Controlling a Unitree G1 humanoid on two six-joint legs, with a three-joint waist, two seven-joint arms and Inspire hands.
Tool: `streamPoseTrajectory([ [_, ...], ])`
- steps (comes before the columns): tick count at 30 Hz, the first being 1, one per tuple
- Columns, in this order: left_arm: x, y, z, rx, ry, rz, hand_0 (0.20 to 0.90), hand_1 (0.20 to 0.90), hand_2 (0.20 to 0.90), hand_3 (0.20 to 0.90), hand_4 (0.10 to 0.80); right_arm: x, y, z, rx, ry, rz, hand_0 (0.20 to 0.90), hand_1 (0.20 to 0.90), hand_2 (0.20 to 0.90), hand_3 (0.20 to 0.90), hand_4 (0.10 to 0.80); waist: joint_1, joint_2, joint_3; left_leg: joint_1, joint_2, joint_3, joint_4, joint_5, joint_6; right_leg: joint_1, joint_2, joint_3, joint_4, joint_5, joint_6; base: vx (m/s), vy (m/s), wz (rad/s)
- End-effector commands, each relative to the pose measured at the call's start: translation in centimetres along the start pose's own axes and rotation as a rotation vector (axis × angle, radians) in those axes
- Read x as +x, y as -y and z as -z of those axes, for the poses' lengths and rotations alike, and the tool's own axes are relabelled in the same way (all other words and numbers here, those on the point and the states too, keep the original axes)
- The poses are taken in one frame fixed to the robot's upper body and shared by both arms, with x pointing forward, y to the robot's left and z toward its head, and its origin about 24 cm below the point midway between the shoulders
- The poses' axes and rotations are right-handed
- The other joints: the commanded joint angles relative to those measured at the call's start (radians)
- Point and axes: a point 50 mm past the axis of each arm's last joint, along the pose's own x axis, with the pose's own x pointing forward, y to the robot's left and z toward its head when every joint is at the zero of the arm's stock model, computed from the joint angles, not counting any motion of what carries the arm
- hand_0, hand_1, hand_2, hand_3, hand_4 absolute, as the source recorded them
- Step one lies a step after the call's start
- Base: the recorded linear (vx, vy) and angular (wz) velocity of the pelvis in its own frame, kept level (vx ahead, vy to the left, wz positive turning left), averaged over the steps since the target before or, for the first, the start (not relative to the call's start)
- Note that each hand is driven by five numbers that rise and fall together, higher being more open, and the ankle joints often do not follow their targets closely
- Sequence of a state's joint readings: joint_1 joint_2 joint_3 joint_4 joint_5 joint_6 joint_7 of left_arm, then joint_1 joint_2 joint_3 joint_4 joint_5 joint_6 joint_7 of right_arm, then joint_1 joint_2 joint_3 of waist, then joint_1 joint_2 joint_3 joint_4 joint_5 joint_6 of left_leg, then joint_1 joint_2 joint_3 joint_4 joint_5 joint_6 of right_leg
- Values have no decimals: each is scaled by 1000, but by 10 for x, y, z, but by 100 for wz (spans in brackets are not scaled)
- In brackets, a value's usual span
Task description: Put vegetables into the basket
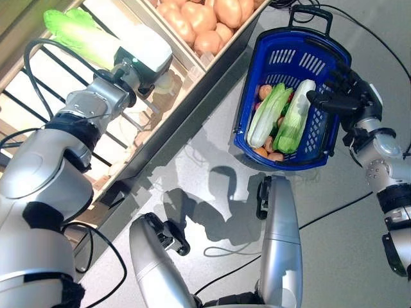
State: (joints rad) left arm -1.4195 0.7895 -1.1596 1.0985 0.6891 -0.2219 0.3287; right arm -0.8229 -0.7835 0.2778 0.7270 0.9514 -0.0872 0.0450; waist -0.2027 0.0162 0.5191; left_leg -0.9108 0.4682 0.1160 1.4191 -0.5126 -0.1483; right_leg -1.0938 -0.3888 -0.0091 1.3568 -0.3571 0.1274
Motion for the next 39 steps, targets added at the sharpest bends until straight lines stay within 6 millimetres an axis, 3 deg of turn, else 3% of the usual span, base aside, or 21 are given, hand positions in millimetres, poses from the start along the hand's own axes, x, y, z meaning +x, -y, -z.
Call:
streamPoseTrajectory([
  [1, -19, -6, 44, -58, -172, -123, 300, 300, 300, 300, 400, 2, 2, -19, 117, 148, 10, 900, 900, 900, 900, 800, 6, -21, -122, -56, 0, -26, -74, 23, 25, 123, -64, -3, -148, 52, 36, 106, -26, -2],
  [6, -27, 5, 49, -85, -192, -86, 300, 300, 300, 300, 400, 4, 1, -17, 139, 130, 25, 900, 900, 900, 900, 800, 22, -21, -132, -36, -9, -26, -90, 32, 22, 142, -62, -13, -152, 47, 36, 29, -9, 1],
  [12, -32, 12, 50, -241, -272, -177, 300, 300, 300, 300, 400, 7, -6, -13, 138, 118, 24, 900, 900, 900, 900, 800, 38, -17, -129, 5, -33, -10, -156, 58, 21, 177, -53, -30, -203, 52, 33, -29, -8, 3],
  [17, -38, 10, 52, -469, -310, -316, 300, 300, 300, 300, 400, 5, -8, -6, 141, 114, 27, 900, 900, 900, 900, 800, 52, -20, -137, 53, -50, 0, -213, 77, 22, 220, -50, -49, -241, 53, 26, 11, -21, 7],
  [26, -41, 5, 34, -800, -249, -511, 300, 300, 300, 300, 400, -1, -18, 16, 128, 66, -2, 900, 900, 900, 900, 800, 78, -27, -175, 179, -77, 18, -349, 115, 19, 338, -50, -89, -343, 62, 12, 35, -7, 7],
  [34, -43, -10, 16, -1161, -164, -686, 300, 300, 300, 300, 400, -4, -46, 30, 76, 15, -164, 900, 900, 900, 900, 800, 110, -31, -225, 360, -107, 48, -548, 181, 15, 521, -45, -151, -492, 88, 3, 29, 9, 7],
  [39, -46, -15, 0, -1397, -91, -735, 300, 300, 300, 300, 400, -9, -74, 32, 1, 20, -344, 900, 900, 900, 900, 800, 132, -38, -263, 474, -134, 74, -699, 257, 25, 654, -14, -211, -636, 138, -14, 17, -17, 5],
])
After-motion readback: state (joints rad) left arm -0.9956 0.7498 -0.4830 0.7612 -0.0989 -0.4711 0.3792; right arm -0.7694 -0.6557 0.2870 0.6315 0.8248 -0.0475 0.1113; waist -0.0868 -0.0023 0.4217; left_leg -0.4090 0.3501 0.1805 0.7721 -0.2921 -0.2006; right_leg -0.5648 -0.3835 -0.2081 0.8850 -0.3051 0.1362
